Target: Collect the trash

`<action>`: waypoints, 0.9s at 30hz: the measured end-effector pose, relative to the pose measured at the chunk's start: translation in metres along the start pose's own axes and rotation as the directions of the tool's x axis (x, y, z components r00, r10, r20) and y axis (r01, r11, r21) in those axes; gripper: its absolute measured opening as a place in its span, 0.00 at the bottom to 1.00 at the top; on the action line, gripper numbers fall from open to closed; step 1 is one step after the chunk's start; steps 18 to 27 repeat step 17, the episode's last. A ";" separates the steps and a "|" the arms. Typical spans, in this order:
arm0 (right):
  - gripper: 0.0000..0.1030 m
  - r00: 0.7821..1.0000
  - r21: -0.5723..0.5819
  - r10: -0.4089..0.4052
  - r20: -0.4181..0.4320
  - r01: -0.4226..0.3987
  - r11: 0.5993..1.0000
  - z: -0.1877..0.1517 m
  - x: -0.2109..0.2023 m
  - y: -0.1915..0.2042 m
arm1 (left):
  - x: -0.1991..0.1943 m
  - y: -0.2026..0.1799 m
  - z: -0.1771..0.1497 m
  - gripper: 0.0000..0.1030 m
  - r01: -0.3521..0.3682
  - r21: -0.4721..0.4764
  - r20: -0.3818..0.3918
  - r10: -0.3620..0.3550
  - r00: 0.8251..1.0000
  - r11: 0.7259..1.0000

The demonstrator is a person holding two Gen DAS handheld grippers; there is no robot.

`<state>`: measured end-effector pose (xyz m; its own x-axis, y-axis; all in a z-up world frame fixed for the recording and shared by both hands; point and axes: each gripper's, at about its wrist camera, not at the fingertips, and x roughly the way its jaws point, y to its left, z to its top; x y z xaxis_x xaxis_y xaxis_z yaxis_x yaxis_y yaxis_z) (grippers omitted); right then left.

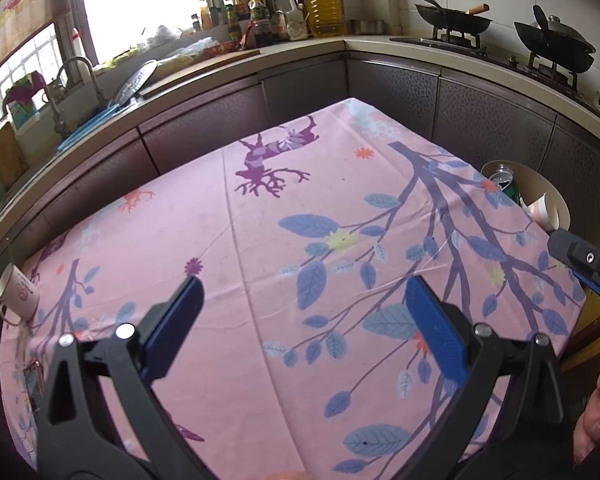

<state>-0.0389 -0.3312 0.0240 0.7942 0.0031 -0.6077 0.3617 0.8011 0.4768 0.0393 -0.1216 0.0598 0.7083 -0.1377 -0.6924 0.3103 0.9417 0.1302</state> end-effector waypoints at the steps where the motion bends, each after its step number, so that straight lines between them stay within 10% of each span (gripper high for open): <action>1: 0.82 1.000 0.000 0.000 0.000 0.000 1.000 0.000 0.000 0.000 | 0.001 0.000 0.000 0.94 0.004 -0.001 -0.003 -0.004 1.000 1.000; 27: 0.82 1.000 0.010 -0.005 0.000 0.005 1.000 -0.004 0.003 -0.006 | 0.008 -0.008 -0.004 0.94 0.077 0.021 -0.035 -0.076 0.996 0.997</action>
